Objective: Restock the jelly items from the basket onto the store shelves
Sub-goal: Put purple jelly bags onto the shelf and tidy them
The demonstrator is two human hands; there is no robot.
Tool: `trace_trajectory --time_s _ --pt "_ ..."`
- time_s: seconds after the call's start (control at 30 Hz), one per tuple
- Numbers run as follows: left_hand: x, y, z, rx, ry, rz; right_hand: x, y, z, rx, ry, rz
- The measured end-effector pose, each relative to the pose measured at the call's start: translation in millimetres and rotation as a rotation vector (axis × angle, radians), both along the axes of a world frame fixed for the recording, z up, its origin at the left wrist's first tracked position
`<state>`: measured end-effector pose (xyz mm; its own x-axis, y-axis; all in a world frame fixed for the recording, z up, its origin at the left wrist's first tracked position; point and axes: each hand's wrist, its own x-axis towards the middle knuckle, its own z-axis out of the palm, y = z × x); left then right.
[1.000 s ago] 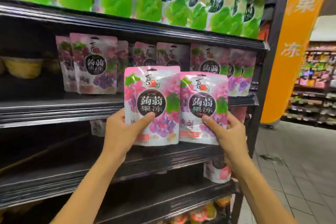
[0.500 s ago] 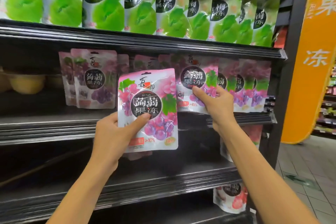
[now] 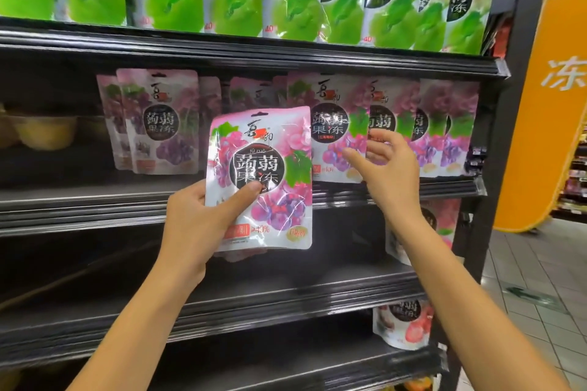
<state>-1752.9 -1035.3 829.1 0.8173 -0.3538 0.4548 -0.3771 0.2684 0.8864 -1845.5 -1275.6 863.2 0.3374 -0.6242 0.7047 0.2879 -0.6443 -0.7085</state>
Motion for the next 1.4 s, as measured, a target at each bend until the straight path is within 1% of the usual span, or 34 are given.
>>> trace_trajectory --time_s 0.07,0.2,0.4,0.63,0.7,0.77,0.8,0.83,0.9,0.93,0.97,1.0,1.13,1.23,1.3,1.4 --pt "-2 0 -3 -0.007 0.003 0.001 -6 1 -5 -0.028 0.031 -0.047" --pt "-4 -1 -6 -0.014 0.025 0.007 -7 3 -9 -0.034 0.074 -0.084" --pt "-8 0 -6 -0.017 0.028 0.003 0 4 -8 -0.036 0.14 -0.207" --pt "-9 -5 3 -0.038 0.051 0.007 3 7 -15 -0.087 0.078 -0.281" --pt "-8 -9 7 -0.02 0.036 0.026 1 9 -15 -0.083 0.063 -0.248" --pt "-7 -12 10 -0.013 0.016 0.032 -3 14 -13 -0.081 0.006 -0.2" --pt "-7 -13 12 -0.011 -0.001 0.034 -7 18 -11 -0.062 -0.022 -0.135" --pt "-7 -15 14 -0.009 -0.023 0.033 -10 24 -9 -0.01 -0.027 -0.01" --pt "-8 -18 18 -0.015 -0.065 0.016 -16 39 -4 0.141 0.057 0.371" --pt "-8 -20 20 -0.02 -0.079 0.011 -18 46 -3 0.179 0.122 0.529" --pt "-8 -23 22 -0.022 -0.092 0.012 -17 52 -2 0.174 0.169 0.614" --pt "-8 -26 24 -0.019 -0.11 0.02 -16 56 0 0.154 0.179 0.633" --pt "-8 -30 39 -0.01 -0.201 0.064 -5 56 13 0.098 0.064 0.464" --pt "-7 -28 46 -0.034 -0.221 0.153 7 45 27 0.162 0.076 0.391" --pt "-8 -28 42 -0.024 -0.338 0.221 15 38 33 0.201 0.088 0.366" --pt "-14 -33 32 0.097 -0.6 0.276 26 37 38 0.157 0.031 0.347"
